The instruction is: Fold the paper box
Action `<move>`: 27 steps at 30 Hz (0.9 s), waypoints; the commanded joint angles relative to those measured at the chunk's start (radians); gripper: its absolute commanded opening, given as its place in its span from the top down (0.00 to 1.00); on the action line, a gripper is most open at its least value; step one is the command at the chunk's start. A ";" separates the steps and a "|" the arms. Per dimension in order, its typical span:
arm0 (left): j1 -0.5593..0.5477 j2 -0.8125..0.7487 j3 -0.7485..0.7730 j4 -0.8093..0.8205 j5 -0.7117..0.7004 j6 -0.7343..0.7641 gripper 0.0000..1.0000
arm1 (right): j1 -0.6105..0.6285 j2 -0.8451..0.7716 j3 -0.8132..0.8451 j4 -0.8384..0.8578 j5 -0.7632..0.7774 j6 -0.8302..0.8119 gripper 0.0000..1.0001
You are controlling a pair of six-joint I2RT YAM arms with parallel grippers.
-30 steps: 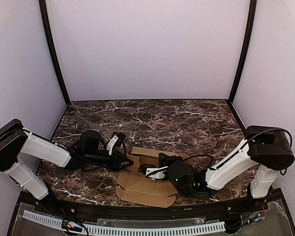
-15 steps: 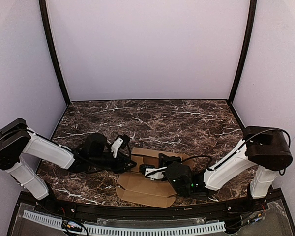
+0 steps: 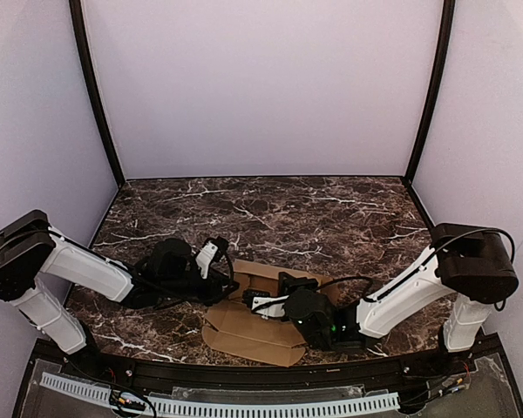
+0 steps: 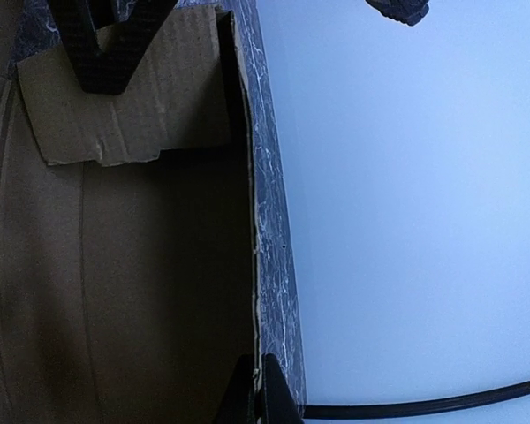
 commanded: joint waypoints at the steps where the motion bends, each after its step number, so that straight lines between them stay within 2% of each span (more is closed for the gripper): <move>1: -0.016 0.005 -0.011 0.067 -0.036 -0.007 0.75 | 0.038 0.016 0.053 -0.075 -0.027 0.104 1.00; 7: -0.020 0.011 -0.004 0.087 -0.057 -0.011 0.82 | 0.059 0.026 0.113 -0.194 -0.021 0.187 1.00; 16: -0.025 0.014 0.007 0.079 -0.078 -0.003 0.98 | 0.072 -0.019 0.201 -0.357 -0.075 0.321 0.99; 27: -0.026 0.007 0.006 0.065 -0.111 0.022 1.00 | 0.072 -0.164 0.238 -0.498 -0.230 0.509 0.56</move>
